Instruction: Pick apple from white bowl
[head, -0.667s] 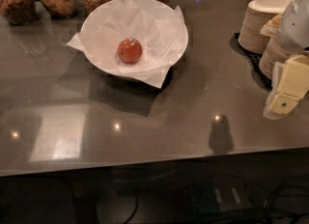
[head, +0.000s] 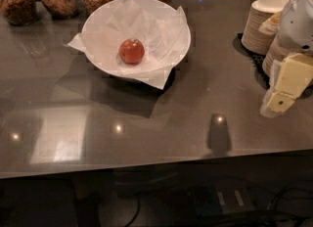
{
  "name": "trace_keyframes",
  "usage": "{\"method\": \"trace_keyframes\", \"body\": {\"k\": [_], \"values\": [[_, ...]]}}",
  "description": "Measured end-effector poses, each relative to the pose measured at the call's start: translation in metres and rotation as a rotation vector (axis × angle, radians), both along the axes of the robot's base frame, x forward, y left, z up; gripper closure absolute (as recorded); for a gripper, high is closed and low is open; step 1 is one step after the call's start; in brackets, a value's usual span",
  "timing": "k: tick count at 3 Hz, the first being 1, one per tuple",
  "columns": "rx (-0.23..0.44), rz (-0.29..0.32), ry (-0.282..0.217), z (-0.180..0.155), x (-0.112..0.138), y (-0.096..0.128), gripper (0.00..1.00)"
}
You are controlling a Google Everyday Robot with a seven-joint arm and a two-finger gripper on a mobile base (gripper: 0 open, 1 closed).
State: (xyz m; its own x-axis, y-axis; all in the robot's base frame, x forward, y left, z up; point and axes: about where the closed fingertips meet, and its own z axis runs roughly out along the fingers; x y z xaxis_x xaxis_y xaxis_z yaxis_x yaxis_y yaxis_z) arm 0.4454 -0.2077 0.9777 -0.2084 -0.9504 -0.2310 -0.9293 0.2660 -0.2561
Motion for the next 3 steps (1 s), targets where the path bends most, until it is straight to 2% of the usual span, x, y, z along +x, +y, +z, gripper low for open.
{"method": "trace_keyframes", "body": {"k": [2, 3], "values": [[0.135, 0.002, -0.042, -0.014, 0.047, 0.039, 0.0], [0.213, 0.008, -0.086, -0.02, 0.086, 0.071, 0.0]]}}
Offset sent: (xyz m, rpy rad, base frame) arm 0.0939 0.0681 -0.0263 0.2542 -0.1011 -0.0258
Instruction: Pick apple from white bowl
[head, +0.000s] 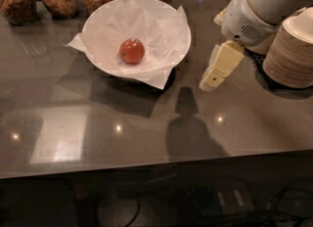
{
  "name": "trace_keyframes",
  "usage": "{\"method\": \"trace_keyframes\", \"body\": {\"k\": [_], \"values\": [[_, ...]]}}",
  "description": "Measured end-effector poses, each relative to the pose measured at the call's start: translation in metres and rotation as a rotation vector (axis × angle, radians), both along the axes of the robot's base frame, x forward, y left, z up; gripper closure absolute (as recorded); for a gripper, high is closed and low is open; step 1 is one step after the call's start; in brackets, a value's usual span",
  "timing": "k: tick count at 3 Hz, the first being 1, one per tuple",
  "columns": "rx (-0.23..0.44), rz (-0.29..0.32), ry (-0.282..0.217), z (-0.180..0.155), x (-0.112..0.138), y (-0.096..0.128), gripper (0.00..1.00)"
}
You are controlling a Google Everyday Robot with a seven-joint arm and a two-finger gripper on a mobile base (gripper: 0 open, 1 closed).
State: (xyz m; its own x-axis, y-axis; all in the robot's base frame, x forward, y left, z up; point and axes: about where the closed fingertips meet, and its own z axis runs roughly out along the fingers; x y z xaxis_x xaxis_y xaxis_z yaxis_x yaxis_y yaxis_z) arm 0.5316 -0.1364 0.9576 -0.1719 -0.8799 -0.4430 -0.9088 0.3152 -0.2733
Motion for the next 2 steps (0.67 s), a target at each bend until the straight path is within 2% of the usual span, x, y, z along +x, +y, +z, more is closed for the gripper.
{"method": "trace_keyframes", "body": {"k": [1, 2], "values": [[0.081, 0.025, -0.041, -0.007, 0.051, 0.049, 0.0], [0.121, 0.034, -0.064, -0.006, 0.085, 0.086, 0.0]]}}
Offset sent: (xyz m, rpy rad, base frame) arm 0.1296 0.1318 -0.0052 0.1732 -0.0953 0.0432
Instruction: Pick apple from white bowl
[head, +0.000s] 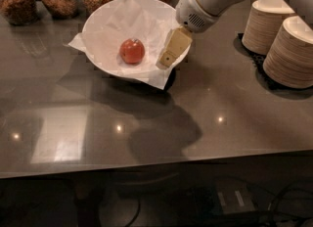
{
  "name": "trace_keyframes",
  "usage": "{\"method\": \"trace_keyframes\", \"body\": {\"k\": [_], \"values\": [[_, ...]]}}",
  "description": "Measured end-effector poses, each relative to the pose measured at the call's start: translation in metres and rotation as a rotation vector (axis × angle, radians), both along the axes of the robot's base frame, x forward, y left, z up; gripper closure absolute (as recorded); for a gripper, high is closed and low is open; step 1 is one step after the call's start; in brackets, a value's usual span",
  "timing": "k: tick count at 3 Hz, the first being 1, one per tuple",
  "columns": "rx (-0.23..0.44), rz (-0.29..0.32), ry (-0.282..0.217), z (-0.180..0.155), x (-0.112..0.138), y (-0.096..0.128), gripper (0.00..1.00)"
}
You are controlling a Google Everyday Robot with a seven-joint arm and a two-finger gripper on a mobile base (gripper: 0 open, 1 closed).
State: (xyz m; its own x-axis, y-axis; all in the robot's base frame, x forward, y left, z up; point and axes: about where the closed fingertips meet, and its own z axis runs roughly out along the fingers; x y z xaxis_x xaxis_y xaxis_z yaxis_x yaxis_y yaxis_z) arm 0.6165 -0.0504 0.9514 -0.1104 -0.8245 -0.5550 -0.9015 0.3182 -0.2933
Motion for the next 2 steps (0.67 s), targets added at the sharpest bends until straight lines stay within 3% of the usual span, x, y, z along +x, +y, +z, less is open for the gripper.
{"method": "trace_keyframes", "body": {"k": [1, 2], "values": [[0.036, 0.049, -0.016, 0.0024, 0.0289, 0.0435, 0.0], [0.039, 0.054, -0.019, 0.0039, 0.0305, 0.0476, 0.0]]}}
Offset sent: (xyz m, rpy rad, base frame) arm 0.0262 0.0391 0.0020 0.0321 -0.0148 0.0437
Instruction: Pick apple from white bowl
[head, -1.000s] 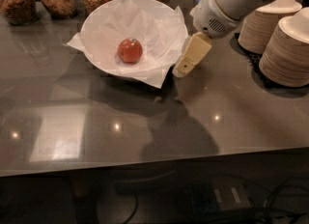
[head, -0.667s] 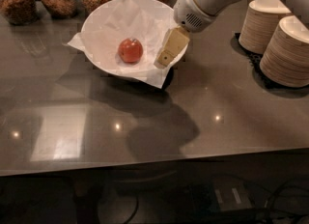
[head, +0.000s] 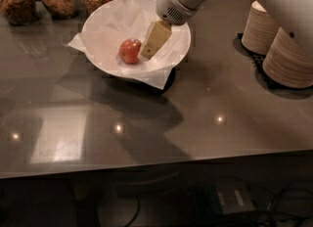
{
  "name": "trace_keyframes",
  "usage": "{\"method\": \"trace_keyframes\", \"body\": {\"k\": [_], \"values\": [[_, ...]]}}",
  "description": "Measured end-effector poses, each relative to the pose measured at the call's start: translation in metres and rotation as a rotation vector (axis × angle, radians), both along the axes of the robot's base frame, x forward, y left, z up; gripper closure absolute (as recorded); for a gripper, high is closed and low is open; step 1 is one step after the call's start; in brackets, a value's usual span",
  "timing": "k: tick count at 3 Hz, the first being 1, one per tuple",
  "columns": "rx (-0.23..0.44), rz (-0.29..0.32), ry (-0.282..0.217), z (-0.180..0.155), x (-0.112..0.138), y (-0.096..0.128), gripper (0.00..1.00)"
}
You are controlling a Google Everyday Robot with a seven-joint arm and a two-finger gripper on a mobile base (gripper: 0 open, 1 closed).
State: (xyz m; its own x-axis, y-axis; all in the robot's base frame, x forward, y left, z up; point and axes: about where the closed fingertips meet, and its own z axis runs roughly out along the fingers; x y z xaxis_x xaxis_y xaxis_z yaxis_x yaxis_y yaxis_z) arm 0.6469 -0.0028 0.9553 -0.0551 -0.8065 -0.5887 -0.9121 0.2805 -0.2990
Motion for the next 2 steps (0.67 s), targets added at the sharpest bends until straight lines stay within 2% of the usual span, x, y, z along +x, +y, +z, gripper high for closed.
{"method": "trace_keyframes", "body": {"k": [2], "values": [[0.03, -0.013, -0.028, -0.02, 0.025, 0.014, 0.0]]}}
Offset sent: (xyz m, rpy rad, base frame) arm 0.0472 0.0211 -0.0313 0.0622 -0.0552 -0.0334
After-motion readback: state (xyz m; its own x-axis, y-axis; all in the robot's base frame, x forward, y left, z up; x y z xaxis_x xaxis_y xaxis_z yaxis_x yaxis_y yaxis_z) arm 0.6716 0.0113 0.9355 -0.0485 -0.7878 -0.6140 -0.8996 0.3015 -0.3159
